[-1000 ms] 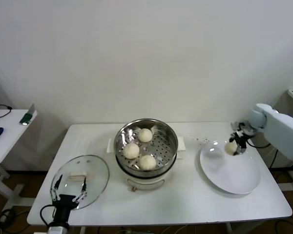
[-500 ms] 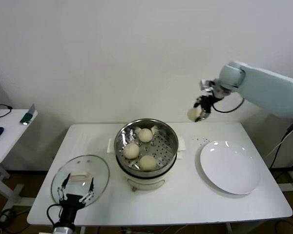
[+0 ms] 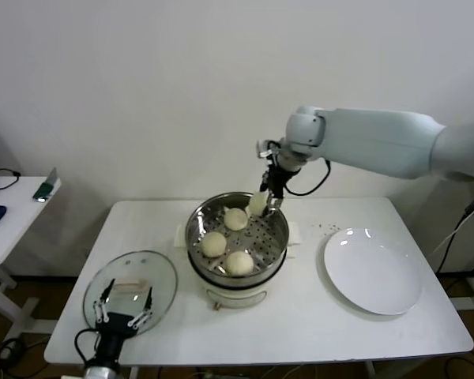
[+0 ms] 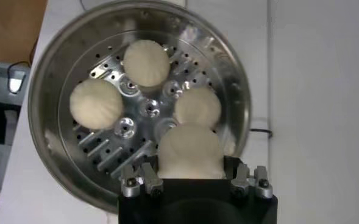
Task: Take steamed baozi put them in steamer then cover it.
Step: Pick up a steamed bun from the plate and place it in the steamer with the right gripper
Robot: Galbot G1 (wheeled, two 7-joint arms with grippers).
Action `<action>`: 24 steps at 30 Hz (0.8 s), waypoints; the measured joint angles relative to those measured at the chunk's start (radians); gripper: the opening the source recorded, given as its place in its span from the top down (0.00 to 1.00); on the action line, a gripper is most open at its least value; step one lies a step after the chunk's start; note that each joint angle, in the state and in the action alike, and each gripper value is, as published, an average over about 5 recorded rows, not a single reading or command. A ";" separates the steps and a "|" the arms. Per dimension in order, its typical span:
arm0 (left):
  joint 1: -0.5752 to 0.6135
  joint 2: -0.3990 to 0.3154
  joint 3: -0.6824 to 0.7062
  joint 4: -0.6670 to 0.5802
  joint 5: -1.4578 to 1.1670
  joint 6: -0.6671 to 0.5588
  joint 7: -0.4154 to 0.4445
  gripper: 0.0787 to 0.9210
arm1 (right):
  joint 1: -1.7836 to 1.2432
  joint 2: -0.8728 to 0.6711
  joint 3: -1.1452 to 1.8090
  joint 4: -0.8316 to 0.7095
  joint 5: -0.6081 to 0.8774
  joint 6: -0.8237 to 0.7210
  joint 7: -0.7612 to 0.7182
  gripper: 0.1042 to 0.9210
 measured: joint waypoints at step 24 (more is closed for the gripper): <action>-0.021 0.006 -0.011 0.018 0.001 0.009 0.002 0.12 | -0.095 0.059 -0.065 0.013 -0.006 -0.034 0.050 0.13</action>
